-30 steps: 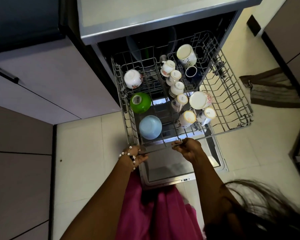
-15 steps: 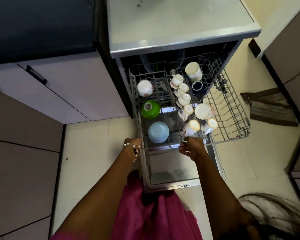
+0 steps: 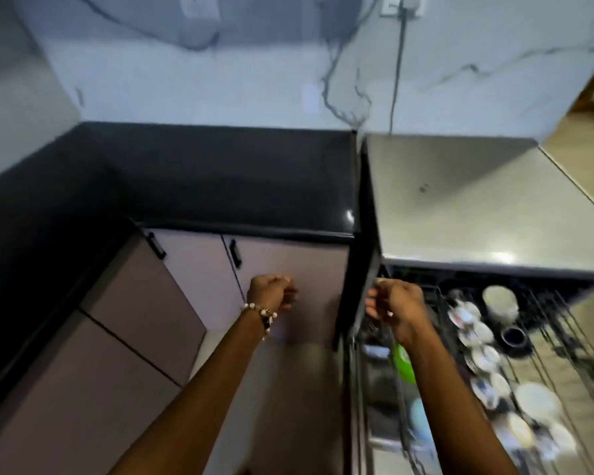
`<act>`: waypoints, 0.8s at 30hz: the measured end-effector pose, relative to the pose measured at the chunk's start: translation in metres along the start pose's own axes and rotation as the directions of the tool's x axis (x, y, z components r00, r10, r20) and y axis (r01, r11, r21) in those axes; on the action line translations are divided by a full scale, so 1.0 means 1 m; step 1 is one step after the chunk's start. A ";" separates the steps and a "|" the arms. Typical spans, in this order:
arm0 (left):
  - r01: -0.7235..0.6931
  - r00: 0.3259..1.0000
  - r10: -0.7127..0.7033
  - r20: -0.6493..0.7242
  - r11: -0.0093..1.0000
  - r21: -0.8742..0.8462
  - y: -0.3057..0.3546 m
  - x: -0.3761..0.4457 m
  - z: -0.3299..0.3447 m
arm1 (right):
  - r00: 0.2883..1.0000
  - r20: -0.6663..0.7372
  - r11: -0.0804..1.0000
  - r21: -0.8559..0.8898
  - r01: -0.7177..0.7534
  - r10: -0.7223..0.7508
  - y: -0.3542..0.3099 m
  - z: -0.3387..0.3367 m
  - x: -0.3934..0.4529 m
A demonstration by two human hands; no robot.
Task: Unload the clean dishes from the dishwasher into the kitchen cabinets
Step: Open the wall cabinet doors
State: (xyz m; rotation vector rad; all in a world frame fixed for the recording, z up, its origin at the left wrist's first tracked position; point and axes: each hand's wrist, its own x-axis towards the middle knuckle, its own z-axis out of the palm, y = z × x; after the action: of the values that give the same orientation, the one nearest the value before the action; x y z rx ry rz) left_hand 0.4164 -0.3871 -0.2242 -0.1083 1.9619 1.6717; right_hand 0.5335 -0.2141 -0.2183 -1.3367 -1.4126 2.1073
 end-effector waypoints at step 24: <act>-0.700 0.708 0.634 -0.311 0.687 -0.194 0.518 0.136 -0.215 | 0.696 0.325 0.768 0.237 0.596 -0.640 -0.392 0.412 -0.015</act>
State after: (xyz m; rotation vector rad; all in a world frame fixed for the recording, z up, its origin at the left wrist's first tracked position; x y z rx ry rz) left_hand 0.0159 -0.4340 0.1890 0.3927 2.0213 2.5340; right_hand 0.1109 -0.2736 0.1574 -0.2885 -1.5655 1.9696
